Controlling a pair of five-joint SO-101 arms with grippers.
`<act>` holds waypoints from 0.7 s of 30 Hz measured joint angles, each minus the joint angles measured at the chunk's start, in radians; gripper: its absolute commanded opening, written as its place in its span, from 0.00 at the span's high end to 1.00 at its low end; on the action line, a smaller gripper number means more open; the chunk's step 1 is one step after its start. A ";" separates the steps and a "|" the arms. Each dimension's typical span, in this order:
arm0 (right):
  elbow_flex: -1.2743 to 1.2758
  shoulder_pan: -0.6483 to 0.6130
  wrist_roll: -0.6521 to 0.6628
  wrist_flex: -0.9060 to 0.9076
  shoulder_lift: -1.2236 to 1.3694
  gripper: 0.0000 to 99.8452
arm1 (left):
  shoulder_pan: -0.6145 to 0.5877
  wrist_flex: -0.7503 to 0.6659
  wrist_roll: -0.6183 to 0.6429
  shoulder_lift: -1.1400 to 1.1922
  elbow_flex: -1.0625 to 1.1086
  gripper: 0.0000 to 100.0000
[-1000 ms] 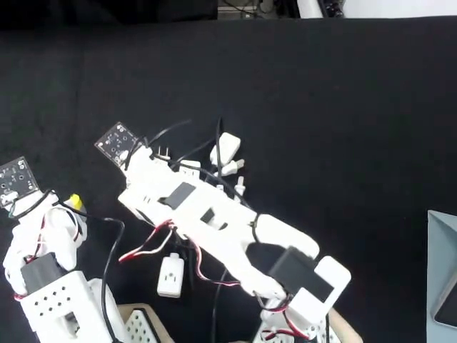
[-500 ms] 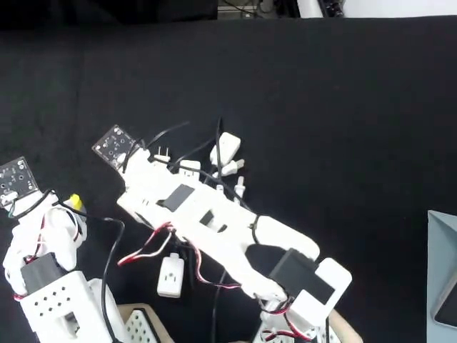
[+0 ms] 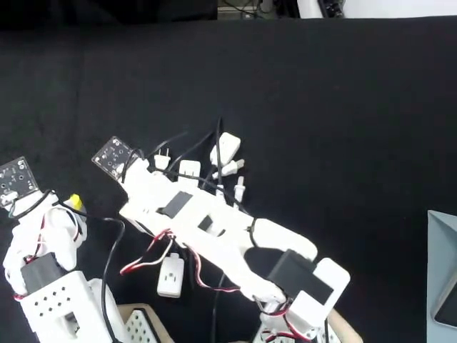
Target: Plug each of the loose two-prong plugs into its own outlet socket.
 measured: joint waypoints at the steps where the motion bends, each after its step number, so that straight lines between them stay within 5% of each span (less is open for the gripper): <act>1: 0.000 0.000 0.000 0.000 0.000 0.99 | 0.000 0.000 0.000 0.000 0.000 0.78; 21: 0.028 -0.006 0.269 0.075 -0.023 0.98 | 0.000 0.000 0.000 0.000 0.000 0.78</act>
